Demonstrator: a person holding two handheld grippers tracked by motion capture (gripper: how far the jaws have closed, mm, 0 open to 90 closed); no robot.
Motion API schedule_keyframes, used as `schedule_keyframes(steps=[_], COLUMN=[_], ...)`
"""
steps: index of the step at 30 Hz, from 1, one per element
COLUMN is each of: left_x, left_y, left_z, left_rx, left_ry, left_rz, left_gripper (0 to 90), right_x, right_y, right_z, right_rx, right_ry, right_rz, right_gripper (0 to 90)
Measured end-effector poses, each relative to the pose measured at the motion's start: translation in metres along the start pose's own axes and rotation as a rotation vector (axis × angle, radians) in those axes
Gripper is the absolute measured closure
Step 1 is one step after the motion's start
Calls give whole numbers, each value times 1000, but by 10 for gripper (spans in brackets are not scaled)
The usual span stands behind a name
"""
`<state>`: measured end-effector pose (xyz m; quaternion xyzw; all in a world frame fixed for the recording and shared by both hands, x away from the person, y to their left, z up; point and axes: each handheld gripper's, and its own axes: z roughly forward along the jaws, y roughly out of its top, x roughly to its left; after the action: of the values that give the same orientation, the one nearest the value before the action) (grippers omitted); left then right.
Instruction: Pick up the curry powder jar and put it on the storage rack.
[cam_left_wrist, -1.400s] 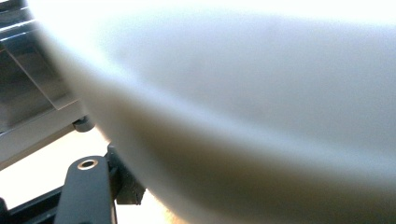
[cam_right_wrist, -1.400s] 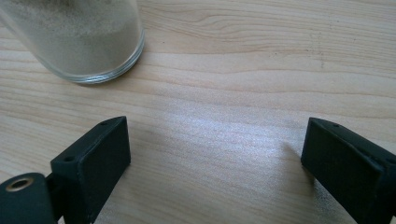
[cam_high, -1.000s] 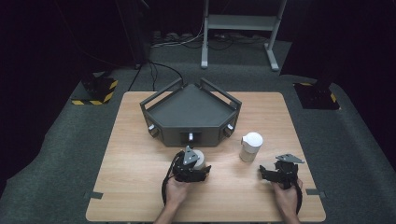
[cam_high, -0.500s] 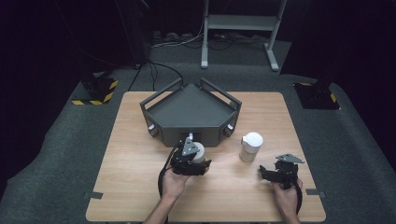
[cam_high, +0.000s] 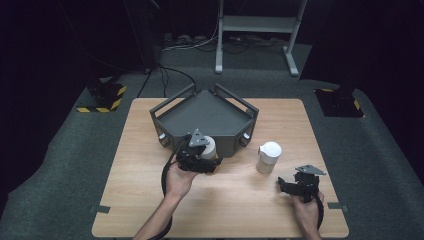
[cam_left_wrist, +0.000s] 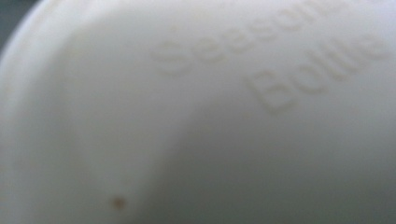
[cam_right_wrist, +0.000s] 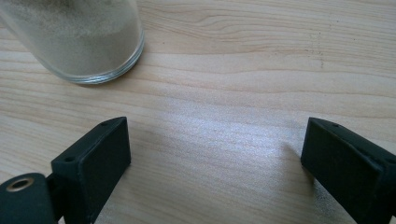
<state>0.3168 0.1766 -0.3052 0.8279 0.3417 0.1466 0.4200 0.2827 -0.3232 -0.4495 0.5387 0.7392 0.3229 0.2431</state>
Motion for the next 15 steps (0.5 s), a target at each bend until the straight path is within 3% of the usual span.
schedule_keyframes(steps=[15], left_x=[24], left_y=[43], left_z=[-11], left_rx=[-1], left_ry=[23], left_rz=[15], left_gripper=[322], right_x=[0], right_y=[0], right_z=[0], right_rx=[1], right_ry=[-1], right_rz=[-3], right_gripper=[79])
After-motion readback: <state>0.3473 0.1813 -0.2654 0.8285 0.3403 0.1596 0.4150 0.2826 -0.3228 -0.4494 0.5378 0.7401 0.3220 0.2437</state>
